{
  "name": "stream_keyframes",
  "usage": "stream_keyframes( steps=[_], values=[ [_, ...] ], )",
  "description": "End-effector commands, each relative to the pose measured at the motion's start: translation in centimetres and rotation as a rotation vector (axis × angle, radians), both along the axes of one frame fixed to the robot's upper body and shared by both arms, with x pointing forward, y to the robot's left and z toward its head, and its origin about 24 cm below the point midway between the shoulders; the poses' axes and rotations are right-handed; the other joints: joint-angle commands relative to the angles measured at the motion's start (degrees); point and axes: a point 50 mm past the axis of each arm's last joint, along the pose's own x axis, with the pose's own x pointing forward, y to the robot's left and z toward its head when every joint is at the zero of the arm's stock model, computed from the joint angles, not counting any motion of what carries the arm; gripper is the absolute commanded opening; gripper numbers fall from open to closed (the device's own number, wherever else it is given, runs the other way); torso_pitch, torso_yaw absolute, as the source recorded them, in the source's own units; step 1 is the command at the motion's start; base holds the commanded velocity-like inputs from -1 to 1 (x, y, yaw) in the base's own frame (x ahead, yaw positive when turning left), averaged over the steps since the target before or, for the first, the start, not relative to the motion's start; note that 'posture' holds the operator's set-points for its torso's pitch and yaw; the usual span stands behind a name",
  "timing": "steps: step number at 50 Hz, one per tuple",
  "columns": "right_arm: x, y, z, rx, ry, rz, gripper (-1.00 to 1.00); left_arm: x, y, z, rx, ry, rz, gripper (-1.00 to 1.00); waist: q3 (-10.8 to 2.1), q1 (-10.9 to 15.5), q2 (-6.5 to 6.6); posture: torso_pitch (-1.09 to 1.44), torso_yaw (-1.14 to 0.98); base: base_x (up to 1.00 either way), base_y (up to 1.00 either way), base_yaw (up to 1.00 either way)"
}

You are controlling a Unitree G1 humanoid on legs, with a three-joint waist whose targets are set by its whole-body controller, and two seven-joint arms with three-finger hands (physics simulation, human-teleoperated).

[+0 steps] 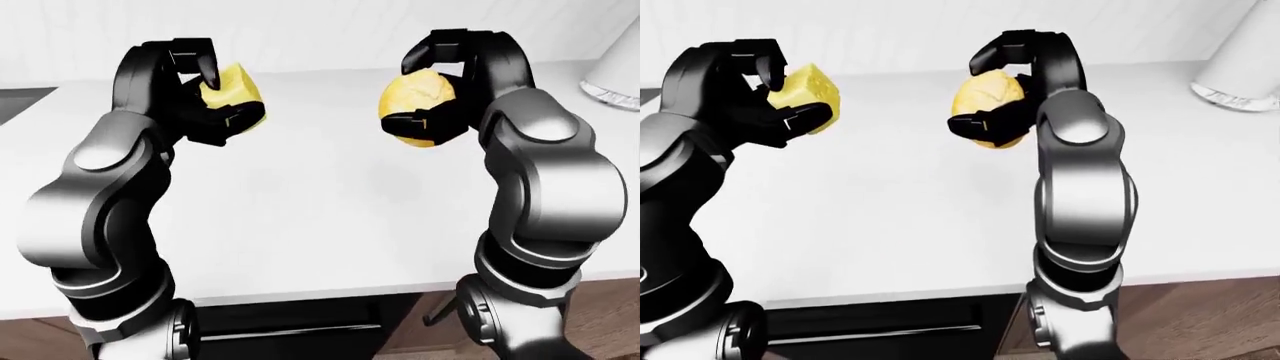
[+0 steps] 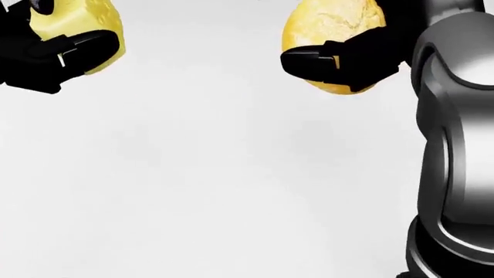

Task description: Place the bread and cheese on the cutting board.

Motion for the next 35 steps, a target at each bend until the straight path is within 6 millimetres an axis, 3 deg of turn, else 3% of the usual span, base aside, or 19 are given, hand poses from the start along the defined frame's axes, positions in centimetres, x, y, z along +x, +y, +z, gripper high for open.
stream_keyframes(
  steps=[1,2,4,5,6,11,12,13,16,17,18,23,26,27,29,31,32,33,35],
  values=[
    [-0.5,0.0,1.5,-0.004,-0.083,0.0,-1.0,-0.7,0.0,1.8,-0.001,-0.103,0.001,-0.98,-2.8,-0.1,0.2,0.0,0.0,-0.5,0.0,0.0],
    [-0.6,-0.1,1.5,-0.003,-0.084,-0.001,-1.0,-0.7,0.0,1.8,-0.004,-0.103,0.002,-0.98,-3.45,-0.1,0.27,0.0,0.0,-0.49,0.0,0.0],
    [-0.6,0.0,1.5,-0.003,-0.087,0.004,-1.0,-0.7,0.0,1.7,-0.004,-0.102,0.001,-0.98,-3.3,0.0,0.39,0.0,0.0,-0.48,0.0,0.0],
    [-0.6,0.0,1.5,-0.002,-0.088,0.007,-1.0,-0.6,0.1,1.7,-0.004,-0.101,0.001,-0.98,-4.19,0.0,0.4,0.0,0.0,-0.08,0.0,0.0],
    [-0.6,0.0,1.6,-0.001,-0.088,0.008,-1.0,-0.6,0.1,1.7,-0.003,-0.102,0.001,-0.98,-1.11,0.0,0.28,0.0,0.0,0.0,0.0,0.0],
    [-0.5,0.0,1.4,0.001,-0.083,0.004,-1.0,-0.6,0.1,1.7,-0.007,-0.098,0.002,-0.98,-0.57,-0.2,0.48,0.0,0.0,-0.12,0.0,0.0],
    [-0.5,0.0,1.4,0.0,-0.082,0.004,-1.0,-0.6,0.1,1.7,-0.008,-0.098,0.002,-0.98,-2.3,-0.3,0.47,0.0,0.0,-0.59,0.0,0.0],
    [-0.5,0.0,1.4,0.002,-0.084,0.005,-1.0,-0.6,0.1,1.7,-0.008,-0.098,0.002,-0.98,-3.03,-0.3,0.44,0.0,0.0,-0.6,0.0,0.0],
    [-0.6,0.0,1.5,0.003,-0.088,0.007,-1.0,-0.6,0.0,1.7,-0.008,-0.098,0.001,-0.98,-3.94,-0.2,0.17,0.0,0.0,-0.42,0.0,0.0],
    [-0.6,0.0,1.5,0.003,-0.089,0.007,-1.0,-0.6,0.0,1.7,-0.009,-0.097,0.001,-0.98,-1.67,0.0,-0.35,0.0,0.0,0.0,0.0,0.0],
    [-0.6,-0.1,1.4,0.004,-0.089,0.006,-1.0,-0.6,0.1,1.7,-0.009,-0.097,0.001,-0.98,-0.57,0.2,-0.32,0.0,0.0,0.0,0.0,0.0],
    [-0.5,-0.2,1.0,0.01,-0.086,0.003,-1.0,-0.6,0.1,1.6,-0.011,-0.096,0.004,-0.98,0.02,0.0,0.42,0.0,0.0,0.0,0.0,0.0],
    [-0.5,-0.3,0.9,0.013,-0.086,0.0,-1.0,-0.5,0.1,1.5,-0.015,-0.095,0.002,-0.98,-1.11,-1.0,1.64,0.0,0.0,0.0,0.0,0.0],
    [-0.5,-0.2,0.8,0.012,-0.085,0.0,-1.0,-0.6,0.1,1.5,-0.015,-0.095,0.001,-0.98,-0.25,-0.5,1.8,0.0,0.0,0.0,0.0,0.0],
    [-0.5,-0.2,0.8,0.011,-0.084,-0.001,-1.0,-0.6,0.1,1.5,-0.016,-0.095,0.0,-0.98,-0.42,-0.4,1.17,0.0,0.0,0.0,0.0,0.0],
    [-0.5,-0.2,0.6,0.013,-0.081,0.0,-1.0,-0.6,0.1,1.3,-0.017,-0.093,0.001,-0.98,-2.38,-0.7,1.61,0.0,0.0,-0.34,0.0,0.0],
    [-0.5,-0.2,0.6,0.015,-0.082,0.002,-1.0,-0.6,0.1,1.4,-0.017,-0.093,0.001,-0.98,-2.32,-0.7,1.48,0.0,0.0,0.0,0.0,0.0],
    [-0.5,-0.2,0.6,0.016,-0.083,0.005,-1.0,-0.6,0.1,1.4,-0.018,-0.093,0.002,-0.98,-1.29,-0.1,0.96,0.0,0.0,0.0,0.0,0.0],
    [-0.5,-0.1,0.5,0.016,-0.081,0.006,-1.0,-0.6,0.2,1.4,-0.019,-0.093,0.002,-0.98,-1.75,0.3,-0.88,0.0,0.0,0.0,0.0,0.0]
  ],
)
